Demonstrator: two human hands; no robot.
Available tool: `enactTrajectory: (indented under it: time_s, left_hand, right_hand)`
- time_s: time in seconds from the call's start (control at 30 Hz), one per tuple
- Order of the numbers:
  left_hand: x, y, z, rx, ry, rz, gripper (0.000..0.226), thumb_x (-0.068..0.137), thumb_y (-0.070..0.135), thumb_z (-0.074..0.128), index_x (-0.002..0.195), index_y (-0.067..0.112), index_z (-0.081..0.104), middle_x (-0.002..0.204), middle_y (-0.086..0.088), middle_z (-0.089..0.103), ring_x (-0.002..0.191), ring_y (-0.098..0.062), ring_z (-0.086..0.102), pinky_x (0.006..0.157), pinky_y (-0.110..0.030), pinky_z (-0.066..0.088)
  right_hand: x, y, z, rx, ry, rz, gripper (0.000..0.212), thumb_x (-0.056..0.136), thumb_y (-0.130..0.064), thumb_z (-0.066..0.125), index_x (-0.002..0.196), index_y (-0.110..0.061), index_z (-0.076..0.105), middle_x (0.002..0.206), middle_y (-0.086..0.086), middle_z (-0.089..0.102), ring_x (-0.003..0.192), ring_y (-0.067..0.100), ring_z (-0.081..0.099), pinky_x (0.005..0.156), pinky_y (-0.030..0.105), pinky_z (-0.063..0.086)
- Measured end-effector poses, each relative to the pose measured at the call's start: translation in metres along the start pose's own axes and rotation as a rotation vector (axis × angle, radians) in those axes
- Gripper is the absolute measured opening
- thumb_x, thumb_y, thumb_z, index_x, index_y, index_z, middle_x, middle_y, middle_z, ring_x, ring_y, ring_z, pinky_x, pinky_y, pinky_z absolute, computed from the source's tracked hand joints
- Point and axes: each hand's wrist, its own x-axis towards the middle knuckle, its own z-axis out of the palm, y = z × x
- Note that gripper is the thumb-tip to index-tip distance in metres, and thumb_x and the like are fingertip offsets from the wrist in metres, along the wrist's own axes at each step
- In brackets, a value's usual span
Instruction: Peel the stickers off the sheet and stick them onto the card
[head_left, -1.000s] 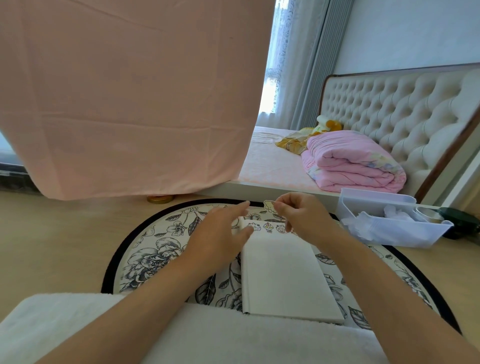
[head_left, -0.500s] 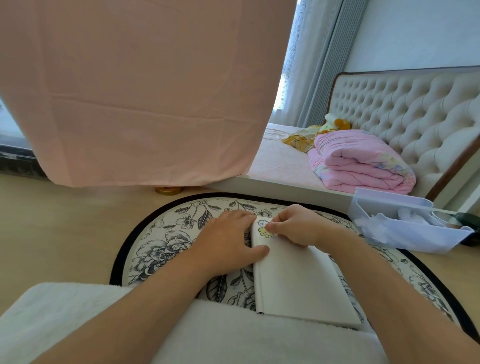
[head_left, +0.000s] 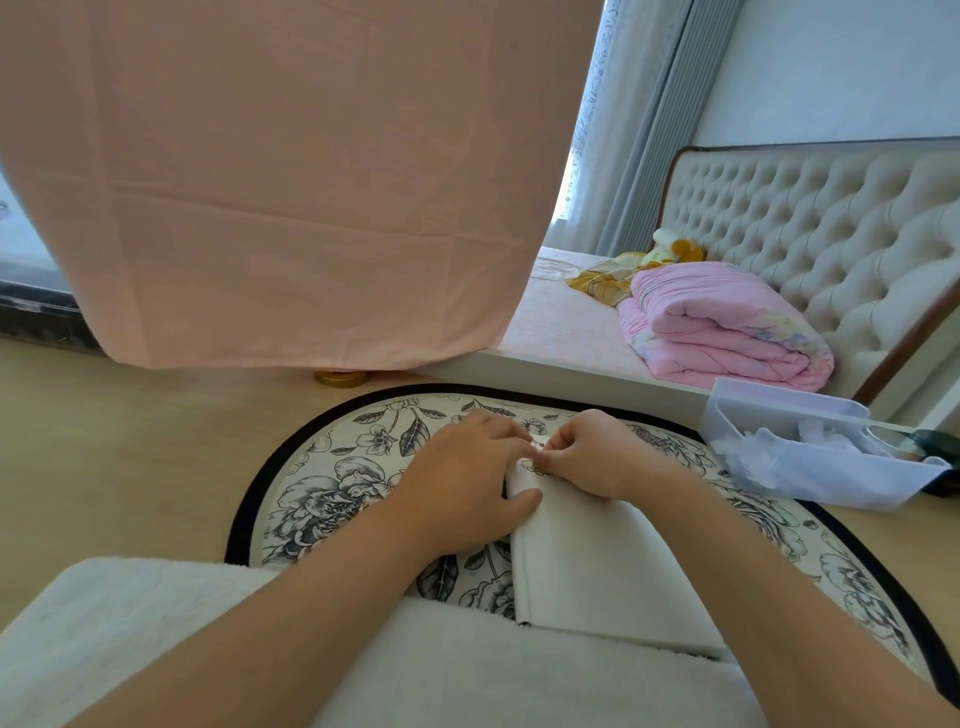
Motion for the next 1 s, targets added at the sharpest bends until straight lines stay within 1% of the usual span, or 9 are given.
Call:
enactTrajectory:
  time_s: [0.13,0.2,0.3,0.4,0.5,0.63,0.77,0.9,1.0]
  left_hand:
    - [-0.001,0.004,-0.003,0.042,-0.033,0.044,0.036,0.095,0.042,0.049,0.125,0.031,0.066,0.119,0.019,0.061,0.116,-0.004,0.044,0.09,-0.027,0.043]
    - [-0.002,0.003,-0.002,0.044,-0.038,0.042,0.035,0.096,0.04,0.047,0.124,0.031,0.066,0.117,0.018,0.06,0.115,-0.005,0.044,0.084,-0.026,0.042]
    - [-0.003,0.004,-0.001,0.02,-0.048,0.032,0.034,0.097,0.038,0.046,0.124,0.03,0.065,0.118,0.016,0.058,0.115,-0.005,0.043,0.082,-0.027,0.044]
    - [-0.003,0.004,-0.002,0.012,-0.058,0.026,0.035,0.098,0.039,0.044,0.128,0.03,0.062,0.12,0.015,0.058,0.115,-0.006,0.044,0.083,-0.027,0.045]
    - [-0.004,0.007,-0.002,0.025,-0.057,0.026,0.035,0.099,0.038,0.044,0.128,0.03,0.062,0.12,0.015,0.058,0.116,-0.006,0.045,0.083,-0.026,0.045]
    - [-0.006,0.009,-0.004,0.021,-0.053,0.013,0.036,0.099,0.038,0.046,0.128,0.027,0.063,0.124,0.015,0.059,0.118,-0.005,0.047,0.09,-0.027,0.047]
    - [-0.005,0.01,-0.004,0.019,-0.051,0.017,0.035,0.099,0.036,0.047,0.127,0.027,0.066,0.123,0.014,0.063,0.118,-0.007,0.048,0.093,-0.031,0.049]
    - [-0.005,0.008,0.0,0.004,-0.064,0.014,0.032,0.098,0.033,0.047,0.119,0.025,0.069,0.112,0.012,0.064,0.112,-0.009,0.049,0.091,-0.033,0.05]
    - [-0.005,0.007,0.001,-0.001,-0.075,0.008,0.031,0.098,0.032,0.047,0.118,0.025,0.069,0.11,0.012,0.063,0.111,-0.009,0.048,0.09,-0.032,0.049]
  right_hand:
    - [-0.006,0.005,0.007,-0.022,0.135,-0.058,0.014,0.084,-0.039,0.075,0.076,-0.03,0.068,0.079,-0.011,0.06,0.068,0.008,0.057,0.059,0.024,0.042]
    - [-0.012,0.007,0.007,-0.048,0.189,-0.068,0.014,0.084,-0.044,0.074,0.091,-0.033,0.069,0.086,-0.012,0.06,0.076,0.01,0.059,0.067,0.026,0.046]
    - [-0.025,0.012,0.006,-0.139,0.199,-0.125,0.035,0.089,-0.045,0.067,0.123,-0.038,0.06,0.099,-0.014,0.057,0.095,0.009,0.056,0.085,0.03,0.047]
    - [-0.042,0.018,0.007,-0.268,0.17,-0.246,0.033,0.098,-0.043,0.055,0.131,-0.043,0.058,0.121,-0.016,0.054,0.114,0.01,0.053,0.091,0.031,0.046]
    - [-0.057,0.024,0.012,-0.393,0.13,-0.321,0.04,0.102,-0.043,0.039,0.139,-0.043,0.053,0.137,-0.016,0.048,0.128,0.014,0.041,0.101,0.037,0.042]
    - [-0.07,0.022,0.015,-0.48,0.136,-0.31,0.062,0.094,-0.052,0.012,0.141,-0.038,0.051,0.147,-0.017,0.046,0.13,0.015,0.038,0.106,0.039,0.04]
    - [-0.069,0.019,0.015,-0.497,0.126,-0.299,0.043,0.103,-0.047,0.028,0.141,-0.038,0.047,0.146,-0.016,0.043,0.129,0.016,0.037,0.104,0.039,0.039]
    - [-0.064,0.014,0.017,-0.517,0.074,-0.276,0.047,0.103,-0.044,0.025,0.148,-0.038,0.033,0.146,-0.008,0.036,0.13,0.019,0.031,0.106,0.041,0.032]
    - [-0.059,0.01,0.017,-0.518,0.056,-0.273,0.048,0.101,-0.041,0.026,0.149,-0.037,0.03,0.144,-0.005,0.035,0.13,0.02,0.031,0.105,0.042,0.03]
